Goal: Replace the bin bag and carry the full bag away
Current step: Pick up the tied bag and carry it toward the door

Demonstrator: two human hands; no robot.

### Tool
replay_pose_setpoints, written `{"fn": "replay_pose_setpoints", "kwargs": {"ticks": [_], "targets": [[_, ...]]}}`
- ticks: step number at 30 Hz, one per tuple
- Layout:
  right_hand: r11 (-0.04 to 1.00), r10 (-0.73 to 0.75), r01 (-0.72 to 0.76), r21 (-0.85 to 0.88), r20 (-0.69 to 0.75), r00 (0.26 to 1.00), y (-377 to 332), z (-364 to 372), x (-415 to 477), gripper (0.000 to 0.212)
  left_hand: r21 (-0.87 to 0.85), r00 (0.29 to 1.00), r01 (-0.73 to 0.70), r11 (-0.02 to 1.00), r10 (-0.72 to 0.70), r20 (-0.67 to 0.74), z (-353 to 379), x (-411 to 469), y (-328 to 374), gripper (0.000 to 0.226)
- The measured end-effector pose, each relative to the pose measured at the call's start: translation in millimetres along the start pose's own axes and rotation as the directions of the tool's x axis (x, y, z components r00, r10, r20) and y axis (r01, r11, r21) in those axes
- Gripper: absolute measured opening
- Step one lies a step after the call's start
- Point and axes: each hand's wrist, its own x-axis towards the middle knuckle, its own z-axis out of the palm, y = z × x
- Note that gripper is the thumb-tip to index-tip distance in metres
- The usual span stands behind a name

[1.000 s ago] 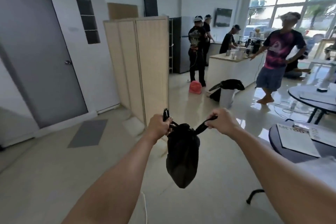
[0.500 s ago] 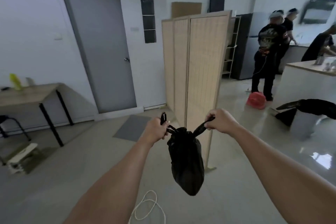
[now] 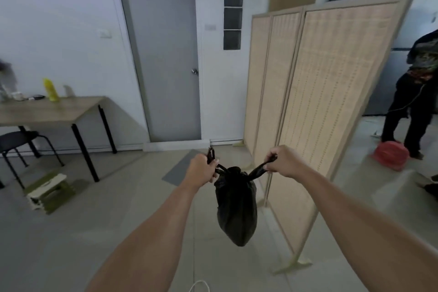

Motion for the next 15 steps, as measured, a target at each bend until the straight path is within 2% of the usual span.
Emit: {"fn": "replay_pose_setpoints", "kwargs": {"ticks": [3, 9, 15], "targets": [[1.0, 0.003, -0.003, -0.01, 0.021, 1.0, -4.9, -2.5, 67.8, 0.008, 0.034, 1.0, 0.007, 0.999, -0.008, 0.027, -5.5, 63.6, 3.1, 0.029], [1.0, -0.009, 0.008, 0.016, 0.021, 1.0, -1.0, 0.1, 189.6, 0.009, -0.02, 0.998, 0.046, 0.999, -0.046, 0.037, -10.8, 177.6, 4.4, 0.026], [0.998, 0.013, -0.016, 0.059, 0.058, 0.998, 22.8, 9.6, 310.6, 0.01, 0.059, 0.998, 0.047, 0.997, -0.05, 0.039, 1.5, 287.3, -0.9, 0.024]]}}
